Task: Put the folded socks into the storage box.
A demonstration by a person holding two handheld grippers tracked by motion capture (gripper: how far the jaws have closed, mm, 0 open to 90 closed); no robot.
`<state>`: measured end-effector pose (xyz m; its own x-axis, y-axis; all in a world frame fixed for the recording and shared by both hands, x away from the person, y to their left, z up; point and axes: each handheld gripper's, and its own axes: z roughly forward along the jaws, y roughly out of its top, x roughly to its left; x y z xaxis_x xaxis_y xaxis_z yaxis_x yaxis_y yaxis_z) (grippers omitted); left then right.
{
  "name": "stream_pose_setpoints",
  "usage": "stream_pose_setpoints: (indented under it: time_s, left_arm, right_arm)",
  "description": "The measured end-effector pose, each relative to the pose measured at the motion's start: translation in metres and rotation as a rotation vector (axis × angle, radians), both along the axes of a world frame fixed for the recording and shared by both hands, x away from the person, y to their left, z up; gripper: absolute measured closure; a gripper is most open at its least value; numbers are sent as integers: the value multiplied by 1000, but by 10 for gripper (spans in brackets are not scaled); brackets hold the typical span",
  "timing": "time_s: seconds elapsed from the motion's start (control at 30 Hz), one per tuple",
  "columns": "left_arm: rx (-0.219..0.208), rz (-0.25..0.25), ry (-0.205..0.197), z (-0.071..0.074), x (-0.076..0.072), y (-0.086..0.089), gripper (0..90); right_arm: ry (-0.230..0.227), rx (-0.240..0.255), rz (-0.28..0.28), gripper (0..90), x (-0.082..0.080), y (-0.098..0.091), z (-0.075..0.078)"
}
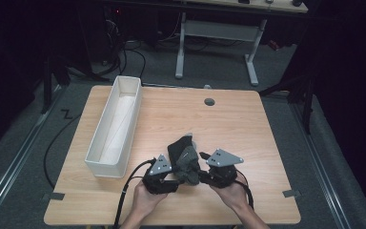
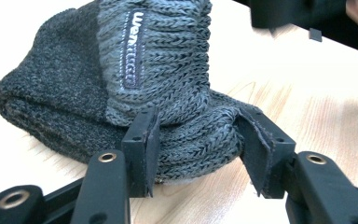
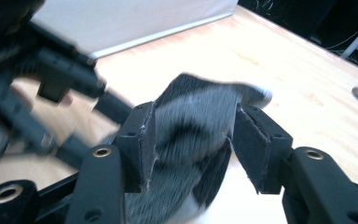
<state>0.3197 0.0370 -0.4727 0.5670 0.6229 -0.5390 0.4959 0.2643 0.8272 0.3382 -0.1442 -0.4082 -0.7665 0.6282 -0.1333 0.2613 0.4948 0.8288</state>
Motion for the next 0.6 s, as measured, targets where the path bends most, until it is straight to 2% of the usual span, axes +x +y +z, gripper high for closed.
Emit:
stream_pose_setpoints:
  time_s: [0.03, 0.17, 0.2, 0.33, 0.43, 0.6]
  left_arm:
    - [7, 2, -2, -1, 0, -1, 490]
    - [33, 7, 0, -5, -1, -2, 474]
    - [36, 12, 0, -6, -1, -2, 468]
    - [55, 31, 5, -13, -1, -2, 453]
    - [60, 49, 4, -16, -1, -3, 449]
    - [68, 67, 2, -17, 0, -5, 447]
  right_arm:
    - [4, -14, -3, 485, 4, 4, 1]
    - [71, -86, -5, 510, 23, 18, -8]
    - [92, -113, -7, 535, 26, 21, -14]
    - [130, -149, 3, 704, 30, 22, -28]
    - [148, -152, 2, 765, 31, 19, -32]
    - [168, -97, 17, 785, 28, 18, -22]
